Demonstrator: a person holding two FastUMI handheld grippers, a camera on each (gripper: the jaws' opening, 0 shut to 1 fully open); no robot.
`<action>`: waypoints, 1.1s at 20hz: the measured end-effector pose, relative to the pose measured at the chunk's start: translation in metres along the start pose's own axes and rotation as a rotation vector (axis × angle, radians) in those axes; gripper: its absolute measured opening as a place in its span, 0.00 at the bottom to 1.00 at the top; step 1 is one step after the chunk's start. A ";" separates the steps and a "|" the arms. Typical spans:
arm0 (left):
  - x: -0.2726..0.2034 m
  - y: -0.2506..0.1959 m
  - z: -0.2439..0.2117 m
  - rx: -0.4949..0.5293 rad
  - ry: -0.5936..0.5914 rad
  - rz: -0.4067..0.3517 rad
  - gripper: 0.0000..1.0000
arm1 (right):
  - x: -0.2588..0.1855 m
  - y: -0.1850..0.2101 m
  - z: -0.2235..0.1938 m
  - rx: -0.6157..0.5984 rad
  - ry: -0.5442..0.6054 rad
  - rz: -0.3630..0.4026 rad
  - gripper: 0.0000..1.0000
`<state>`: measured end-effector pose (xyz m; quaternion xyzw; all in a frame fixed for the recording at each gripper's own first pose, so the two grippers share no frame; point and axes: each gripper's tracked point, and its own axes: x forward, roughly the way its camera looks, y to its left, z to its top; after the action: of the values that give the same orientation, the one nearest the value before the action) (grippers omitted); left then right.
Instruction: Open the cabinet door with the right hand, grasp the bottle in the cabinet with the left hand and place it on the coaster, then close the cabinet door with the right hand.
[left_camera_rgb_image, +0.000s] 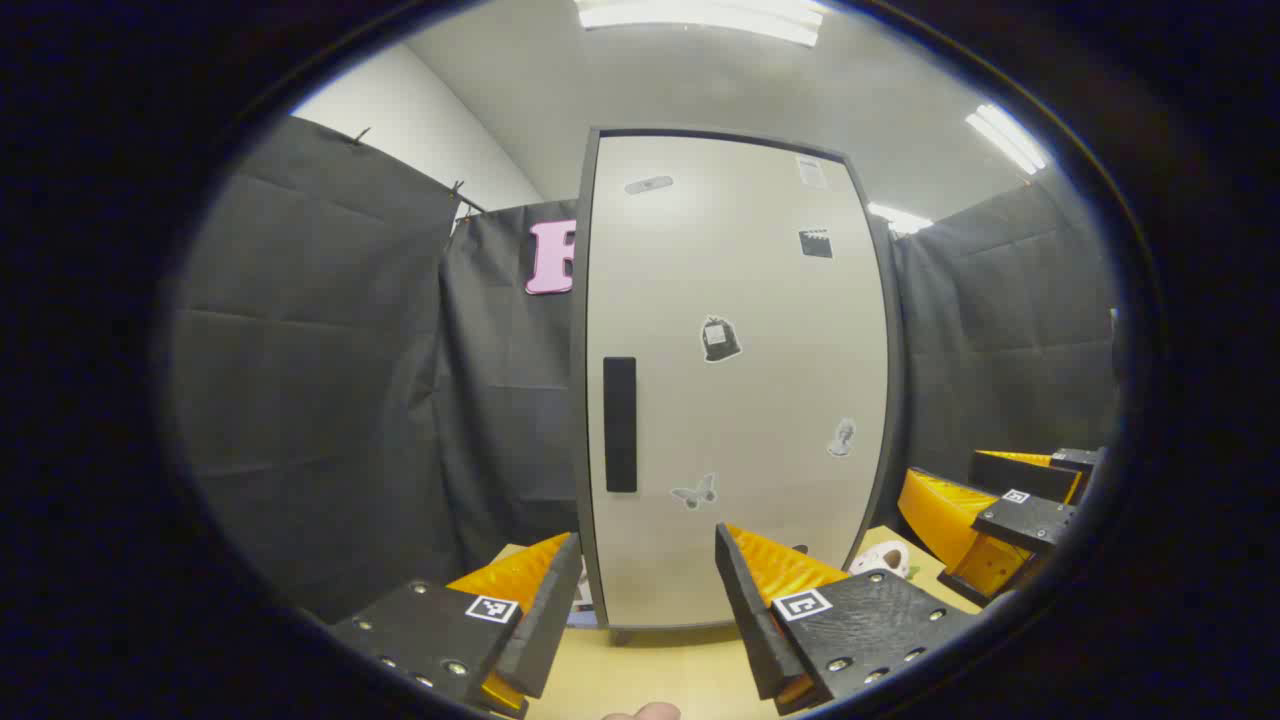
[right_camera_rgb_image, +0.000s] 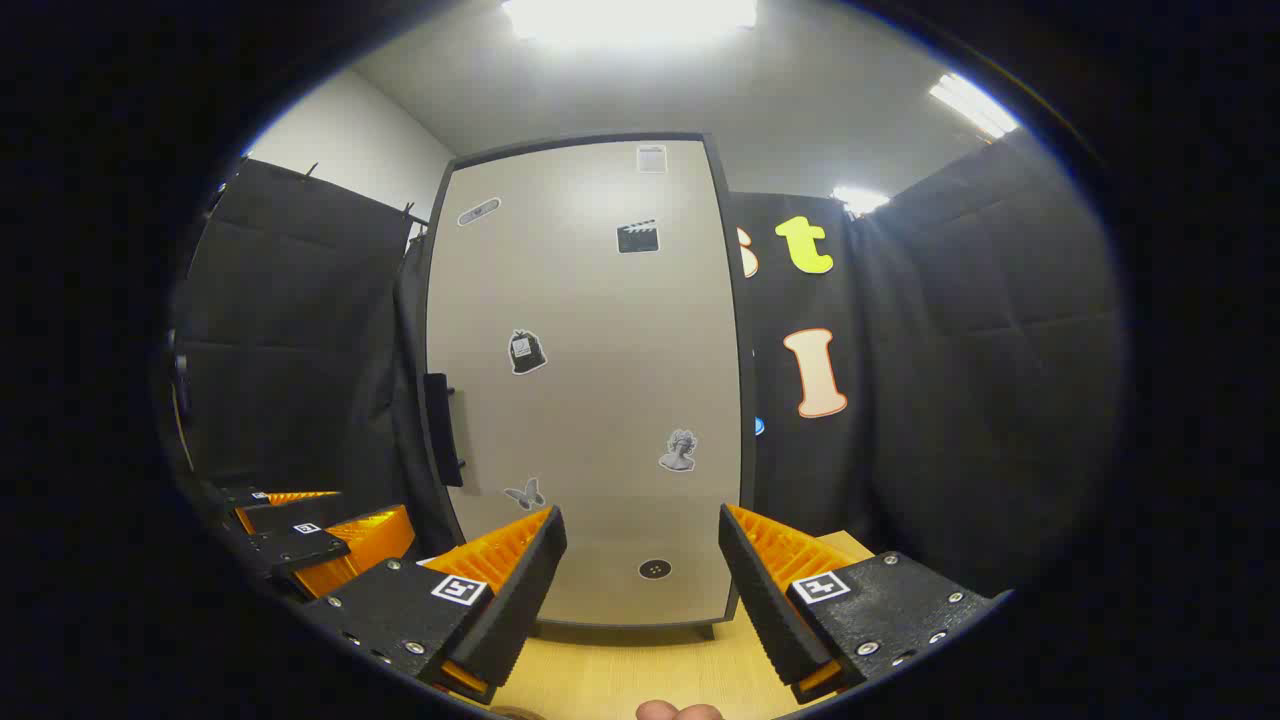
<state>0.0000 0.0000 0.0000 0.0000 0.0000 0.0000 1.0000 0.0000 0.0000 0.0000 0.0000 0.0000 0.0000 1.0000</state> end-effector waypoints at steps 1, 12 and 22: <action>0.000 -0.001 0.000 -0.001 -0.002 0.000 0.77 | 0.000 0.000 -0.002 -0.008 0.003 0.000 0.95; 0.005 -0.002 0.000 -0.010 0.003 -0.020 0.77 | 0.003 0.002 -0.001 -0.033 -0.007 0.006 0.95; 0.006 0.002 0.001 -0.001 0.001 -0.020 0.77 | 0.007 0.003 -0.003 -0.044 -0.007 0.005 0.95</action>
<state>0.0060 0.0021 0.0012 -0.0003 0.0005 -0.0102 0.9999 0.0070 0.0030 -0.0034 -0.0220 -0.0034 0.0027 0.9997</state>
